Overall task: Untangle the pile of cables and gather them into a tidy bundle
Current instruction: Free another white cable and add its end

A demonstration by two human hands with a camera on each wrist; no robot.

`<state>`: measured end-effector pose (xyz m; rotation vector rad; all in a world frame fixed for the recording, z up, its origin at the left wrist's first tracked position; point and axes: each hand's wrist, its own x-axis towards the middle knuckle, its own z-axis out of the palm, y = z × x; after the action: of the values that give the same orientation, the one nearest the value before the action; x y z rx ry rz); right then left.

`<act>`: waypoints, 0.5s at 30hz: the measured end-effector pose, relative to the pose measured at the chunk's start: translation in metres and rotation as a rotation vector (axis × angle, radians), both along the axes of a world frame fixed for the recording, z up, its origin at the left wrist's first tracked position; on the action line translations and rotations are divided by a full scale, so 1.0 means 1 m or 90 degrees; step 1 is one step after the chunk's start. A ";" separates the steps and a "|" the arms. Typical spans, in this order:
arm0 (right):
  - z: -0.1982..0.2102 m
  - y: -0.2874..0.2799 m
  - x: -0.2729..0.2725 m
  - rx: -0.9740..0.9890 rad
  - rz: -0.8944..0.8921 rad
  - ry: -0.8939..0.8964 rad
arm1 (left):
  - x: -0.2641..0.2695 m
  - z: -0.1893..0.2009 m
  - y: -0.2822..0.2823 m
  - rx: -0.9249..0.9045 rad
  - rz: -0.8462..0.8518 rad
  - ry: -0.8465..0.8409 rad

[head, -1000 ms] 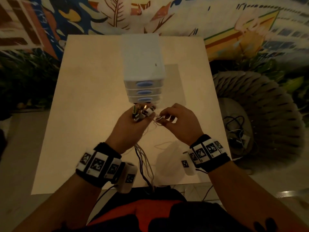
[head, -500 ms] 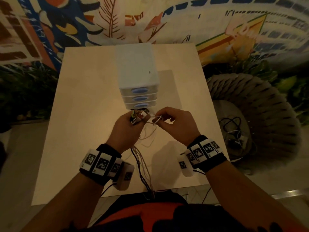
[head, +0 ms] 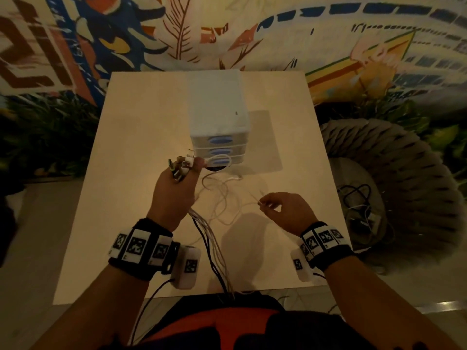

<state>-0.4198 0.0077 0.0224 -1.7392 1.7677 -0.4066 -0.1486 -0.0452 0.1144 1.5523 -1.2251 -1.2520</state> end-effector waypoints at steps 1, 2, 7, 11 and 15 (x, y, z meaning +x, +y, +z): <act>-0.006 0.001 -0.001 0.038 0.012 0.024 | 0.000 0.002 0.001 -0.005 -0.001 0.027; -0.011 0.001 -0.002 0.068 0.020 0.047 | 0.001 0.003 0.002 -0.008 0.006 0.060; -0.012 0.002 -0.009 0.160 0.070 0.089 | 0.003 0.011 0.006 -0.009 0.001 0.178; 0.031 -0.002 0.001 0.019 0.094 0.012 | 0.000 0.020 0.011 -0.023 -0.047 0.142; 0.094 -0.018 0.040 -0.087 0.143 -0.233 | -0.007 0.028 0.015 -0.031 -0.086 0.122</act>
<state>-0.3794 -0.0102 0.1164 -1.7977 1.2975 -0.7109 -0.1557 -0.0301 0.1428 1.3000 -1.2430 -1.4117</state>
